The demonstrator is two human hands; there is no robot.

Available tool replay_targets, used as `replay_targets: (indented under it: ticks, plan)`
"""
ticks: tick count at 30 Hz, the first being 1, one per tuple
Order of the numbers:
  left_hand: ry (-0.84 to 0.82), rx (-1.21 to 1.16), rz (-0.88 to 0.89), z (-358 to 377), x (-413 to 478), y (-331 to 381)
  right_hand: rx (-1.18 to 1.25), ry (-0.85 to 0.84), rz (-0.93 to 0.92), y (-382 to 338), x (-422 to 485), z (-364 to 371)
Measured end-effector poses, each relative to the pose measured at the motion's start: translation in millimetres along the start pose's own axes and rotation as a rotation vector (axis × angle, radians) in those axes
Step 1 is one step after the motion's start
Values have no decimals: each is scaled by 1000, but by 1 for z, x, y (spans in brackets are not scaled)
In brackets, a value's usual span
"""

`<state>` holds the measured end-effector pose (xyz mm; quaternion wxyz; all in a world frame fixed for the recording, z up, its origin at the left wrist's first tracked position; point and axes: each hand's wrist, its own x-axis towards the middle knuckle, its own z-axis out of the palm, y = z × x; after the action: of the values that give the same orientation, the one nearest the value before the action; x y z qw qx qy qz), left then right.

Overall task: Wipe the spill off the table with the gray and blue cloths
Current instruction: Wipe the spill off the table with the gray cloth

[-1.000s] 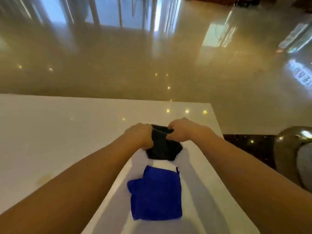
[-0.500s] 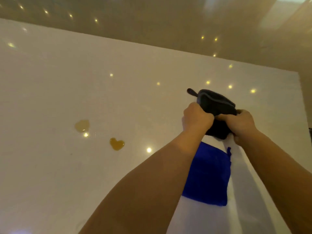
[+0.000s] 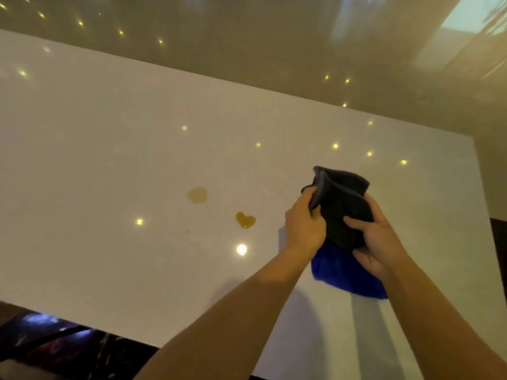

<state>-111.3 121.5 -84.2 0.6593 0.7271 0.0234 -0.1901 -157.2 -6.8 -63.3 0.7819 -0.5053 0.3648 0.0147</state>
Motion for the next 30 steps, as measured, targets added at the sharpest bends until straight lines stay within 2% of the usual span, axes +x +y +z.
replay_targets:
  ticks: [5,9,11,13,15,17,18,21,23,25,27,30]
  plan:
    - [129,129,32,-120,-9,-2,-85,-70,27,43,-22,107]
    - [219,283,28,-228,9,9,-376,-106,-112,60,-13,204]
    - [149,417,1,-273,20,7,-590,-65,-159,74,-6,240]
    - [25,691,-30,-301,29,-5,-855,44,-221,92,-5,262]
    - [34,961,-45,-316,33,-18,-1112,129,-405,110,-6,276]
    - [103,1040,7,-324,36,-32,-1320,59,-652,131,-2,291]
    - [121,1088,29,-327,37,-40,-1425,-13,-718,141,3,297]
    - [174,1228,-44,-344,40,-71,-1673,-216,-641,172,23,309]
    - [184,1278,-118,-358,37,-90,-1757,-262,-649,179,48,303]
    - [188,1288,-105,-366,35,-107,-1792,-191,-685,163,90,301]
    - [212,1278,-72,-370,35,-116,-1802,-86,-612,136,128,306]
    - [233,1284,-54,-371,37,-120,-1761,23,-562,135,128,311]
